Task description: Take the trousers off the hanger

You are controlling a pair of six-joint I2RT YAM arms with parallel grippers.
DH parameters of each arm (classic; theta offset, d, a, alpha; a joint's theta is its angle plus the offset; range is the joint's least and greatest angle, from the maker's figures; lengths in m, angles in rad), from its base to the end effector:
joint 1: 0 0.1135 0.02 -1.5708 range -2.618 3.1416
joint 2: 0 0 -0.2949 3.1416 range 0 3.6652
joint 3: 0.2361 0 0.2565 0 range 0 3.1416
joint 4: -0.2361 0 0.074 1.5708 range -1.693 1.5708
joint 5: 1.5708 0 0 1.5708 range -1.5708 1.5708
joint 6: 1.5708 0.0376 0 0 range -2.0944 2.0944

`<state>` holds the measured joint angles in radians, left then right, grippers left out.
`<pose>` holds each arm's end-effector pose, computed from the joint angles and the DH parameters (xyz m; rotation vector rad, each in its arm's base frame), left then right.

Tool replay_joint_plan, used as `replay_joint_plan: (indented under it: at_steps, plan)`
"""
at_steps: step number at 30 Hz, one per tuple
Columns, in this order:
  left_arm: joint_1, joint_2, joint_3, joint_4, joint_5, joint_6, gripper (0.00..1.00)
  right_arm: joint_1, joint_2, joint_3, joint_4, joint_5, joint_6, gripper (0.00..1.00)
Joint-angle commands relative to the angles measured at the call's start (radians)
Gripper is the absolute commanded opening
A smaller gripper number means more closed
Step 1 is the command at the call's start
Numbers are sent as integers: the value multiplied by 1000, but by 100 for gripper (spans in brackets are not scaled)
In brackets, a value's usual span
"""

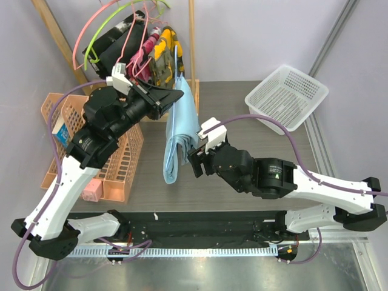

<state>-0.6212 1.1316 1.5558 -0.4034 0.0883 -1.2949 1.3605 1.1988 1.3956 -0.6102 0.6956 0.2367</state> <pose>0.1677 -0.1241 0.5401 -0.5127 1.7071 -1.5326 0.0736 0.2295 0.4545 -0.6157 1.8016 0.3985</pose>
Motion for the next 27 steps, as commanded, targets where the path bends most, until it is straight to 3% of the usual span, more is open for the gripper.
replay_joint_plan:
  at_steps: [1,11,17,21,27]
  plan:
    - [-2,-84,56,212,-47,-29,0,3,-30,-44,269,-54,-109,72]
    - [-2,-96,49,224,-53,-67,0,6,-1,-107,460,64,-270,70]
    - [-2,-105,46,224,-61,-81,0,8,39,-104,486,1,-290,69]
    - [-2,-105,55,216,-58,-78,0,5,47,-104,497,-27,-284,74]
    - [-2,-115,50,215,-50,-92,0,-12,81,-99,518,7,-297,76]
